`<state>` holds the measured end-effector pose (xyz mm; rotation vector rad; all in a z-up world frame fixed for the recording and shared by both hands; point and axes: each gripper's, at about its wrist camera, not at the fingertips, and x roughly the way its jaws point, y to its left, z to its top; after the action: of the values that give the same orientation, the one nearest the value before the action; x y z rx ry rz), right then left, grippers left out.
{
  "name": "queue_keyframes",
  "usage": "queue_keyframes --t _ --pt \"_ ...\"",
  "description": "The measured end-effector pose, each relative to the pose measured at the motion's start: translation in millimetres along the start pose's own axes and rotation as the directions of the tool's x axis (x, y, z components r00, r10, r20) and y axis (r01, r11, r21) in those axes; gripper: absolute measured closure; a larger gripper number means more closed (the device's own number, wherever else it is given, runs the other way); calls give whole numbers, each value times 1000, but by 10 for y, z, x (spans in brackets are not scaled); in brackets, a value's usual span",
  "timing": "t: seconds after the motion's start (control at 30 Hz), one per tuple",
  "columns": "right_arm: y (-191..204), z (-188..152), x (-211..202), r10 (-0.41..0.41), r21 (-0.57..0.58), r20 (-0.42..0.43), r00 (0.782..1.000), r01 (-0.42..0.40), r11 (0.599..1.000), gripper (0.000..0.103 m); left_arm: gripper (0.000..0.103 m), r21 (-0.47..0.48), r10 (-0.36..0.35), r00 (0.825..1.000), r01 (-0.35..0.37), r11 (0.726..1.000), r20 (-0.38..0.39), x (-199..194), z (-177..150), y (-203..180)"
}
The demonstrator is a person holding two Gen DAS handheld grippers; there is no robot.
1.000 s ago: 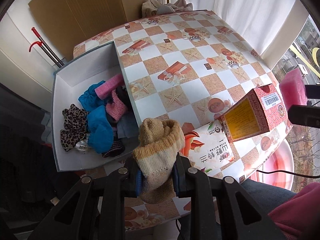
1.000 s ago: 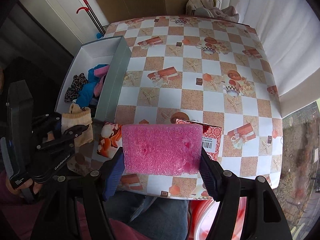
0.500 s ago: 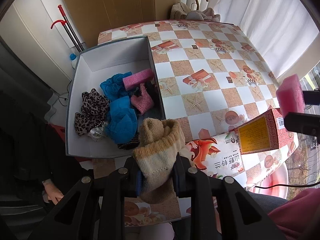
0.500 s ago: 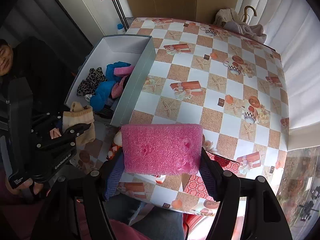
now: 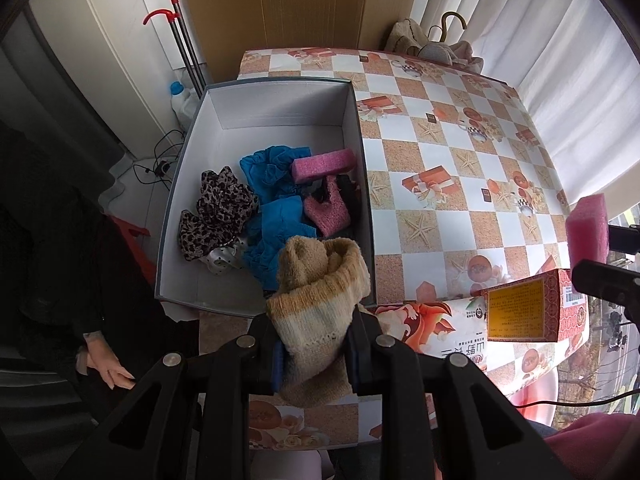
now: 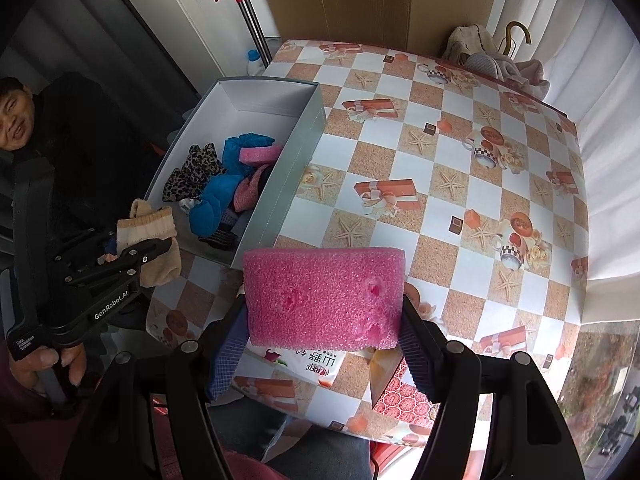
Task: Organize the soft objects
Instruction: 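Carry the beige sock and pink sponge with both tools over the white box, then open both tools to drop the sock and sponge into the box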
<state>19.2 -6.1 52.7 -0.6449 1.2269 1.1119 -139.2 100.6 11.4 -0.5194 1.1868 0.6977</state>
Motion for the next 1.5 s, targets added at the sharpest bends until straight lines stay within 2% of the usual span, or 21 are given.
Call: queue_keyframes --t 0.17,0.37,1.1,1.5 --pt "121 141 98 22 -24 -16 1000 -23 999 32 77 -41 49 999 -50 998 -25 78 70 131" --pt "341 370 222 29 -85 -27 999 -31 996 32 76 -75 72 997 -74 994 -31 156 168 247" --pt "688 1265 814 52 -125 -82 995 -62 990 32 76 -143 84 992 -97 985 -97 640 535 531" --pt "695 1564 1028 58 -134 -91 994 -70 989 32 76 -157 84 989 -102 982 -120 825 716 542"
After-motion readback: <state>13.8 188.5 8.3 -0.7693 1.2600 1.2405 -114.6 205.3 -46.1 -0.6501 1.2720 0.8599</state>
